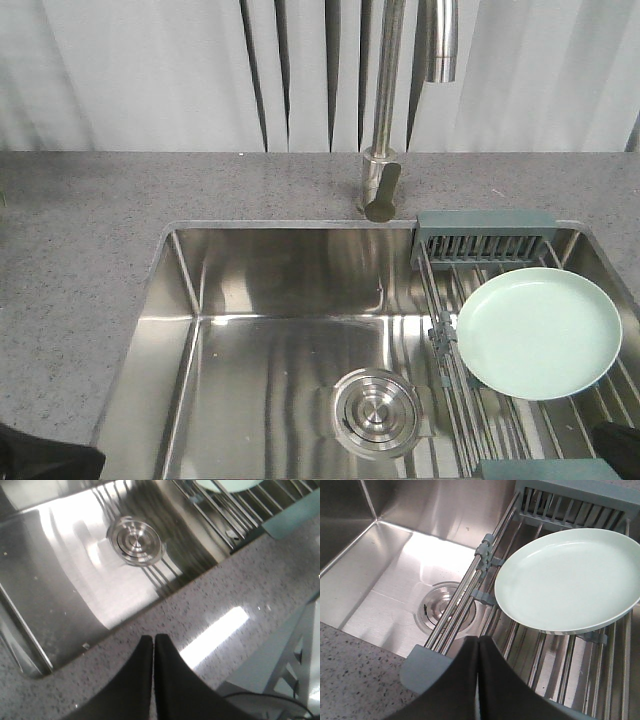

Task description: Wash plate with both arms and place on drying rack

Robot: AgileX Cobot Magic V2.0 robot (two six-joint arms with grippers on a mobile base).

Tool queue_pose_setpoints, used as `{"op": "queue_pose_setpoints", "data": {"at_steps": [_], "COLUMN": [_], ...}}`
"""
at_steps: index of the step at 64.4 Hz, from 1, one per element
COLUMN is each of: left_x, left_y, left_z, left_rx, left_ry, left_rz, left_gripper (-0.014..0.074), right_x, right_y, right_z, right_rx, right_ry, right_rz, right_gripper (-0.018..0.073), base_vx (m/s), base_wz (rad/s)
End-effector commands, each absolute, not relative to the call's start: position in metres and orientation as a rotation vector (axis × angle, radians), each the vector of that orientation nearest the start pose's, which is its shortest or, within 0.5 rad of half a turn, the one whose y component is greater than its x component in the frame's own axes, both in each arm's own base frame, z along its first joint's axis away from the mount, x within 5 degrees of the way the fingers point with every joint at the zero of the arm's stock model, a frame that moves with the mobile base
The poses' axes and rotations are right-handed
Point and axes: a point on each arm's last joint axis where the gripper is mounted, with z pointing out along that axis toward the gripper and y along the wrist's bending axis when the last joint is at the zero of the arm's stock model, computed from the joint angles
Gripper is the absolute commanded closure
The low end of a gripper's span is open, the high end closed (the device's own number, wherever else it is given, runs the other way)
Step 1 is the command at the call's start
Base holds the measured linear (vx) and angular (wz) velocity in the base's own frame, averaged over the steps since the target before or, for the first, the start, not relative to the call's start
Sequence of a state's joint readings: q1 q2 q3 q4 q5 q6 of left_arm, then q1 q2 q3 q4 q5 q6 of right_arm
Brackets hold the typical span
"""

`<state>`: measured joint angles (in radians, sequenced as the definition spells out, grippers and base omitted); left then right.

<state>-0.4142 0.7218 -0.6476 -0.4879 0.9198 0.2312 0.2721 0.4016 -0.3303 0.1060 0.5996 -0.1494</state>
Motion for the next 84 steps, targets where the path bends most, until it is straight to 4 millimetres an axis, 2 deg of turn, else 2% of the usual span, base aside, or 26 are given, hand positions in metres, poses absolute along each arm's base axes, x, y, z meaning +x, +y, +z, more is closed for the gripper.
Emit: {"op": "queue_pose_setpoints", "data": {"at_steps": [1,8,18,26,34,39,46,63,70,73,84], "left_x": [0.089,0.086,0.092,0.097,0.105,0.108,0.103,0.076,0.067,0.065,0.060], "left_y": [-0.079,-0.076,-0.075,-0.075,-0.074,-0.072,-0.064,-0.041,-0.034,-0.032,-0.029], "left_z": [0.312,0.316,0.321,0.326,0.323,0.310,0.277,0.200,0.176,0.171,0.178], "left_rx": [0.573,0.591,0.597,0.670,0.727,0.696,0.612,0.418,0.320,0.290,0.367], "left_ry": [2.316,2.275,2.168,2.053,1.947,1.931,1.957,1.920,1.885,1.868,1.760], "left_rz": [-0.731,-0.708,-0.650,-0.570,-0.465,-0.427,-0.398,-0.372,-0.402,-0.415,-0.343], "left_gripper": [0.0601,0.0601,0.0601,0.0601,0.0601,0.0601,0.0601,0.0601,0.0601,0.0601,0.0601], "right_x": [0.081,0.081,0.081,0.081,0.081,0.081,0.081,0.081,0.081,0.081,0.081], "right_y": [0.028,0.028,0.028,0.028,0.028,0.028,0.028,0.028,0.028,0.028,0.028], "right_z": [0.258,0.258,0.258,0.258,0.258,0.258,0.258,0.258,0.258,0.258,0.258], "right_rx": [-0.377,-0.377,-0.377,-0.377,-0.377,-0.377,-0.377,-0.377,-0.377,-0.377,-0.377], "right_ry": [2.038,2.038,2.038,2.038,2.038,2.038,2.038,2.038,2.038,2.038,2.038], "right_rz": [0.187,0.187,0.187,0.187,0.187,0.187,0.186,0.186,0.186,0.186,0.186], "right_gripper": [0.0569,0.0569,0.0569,0.0569,0.0569,0.0569,0.0569,0.0569,0.0569,0.0569,0.0569], "base_vx": [0.00,0.00,0.00,0.00,0.00,0.00,0.00,0.00,0.00,0.00,0.00], "base_wz": [0.00,0.00,0.00,0.00,0.00,0.00,0.00,0.00,0.00,0.00,0.00]}}
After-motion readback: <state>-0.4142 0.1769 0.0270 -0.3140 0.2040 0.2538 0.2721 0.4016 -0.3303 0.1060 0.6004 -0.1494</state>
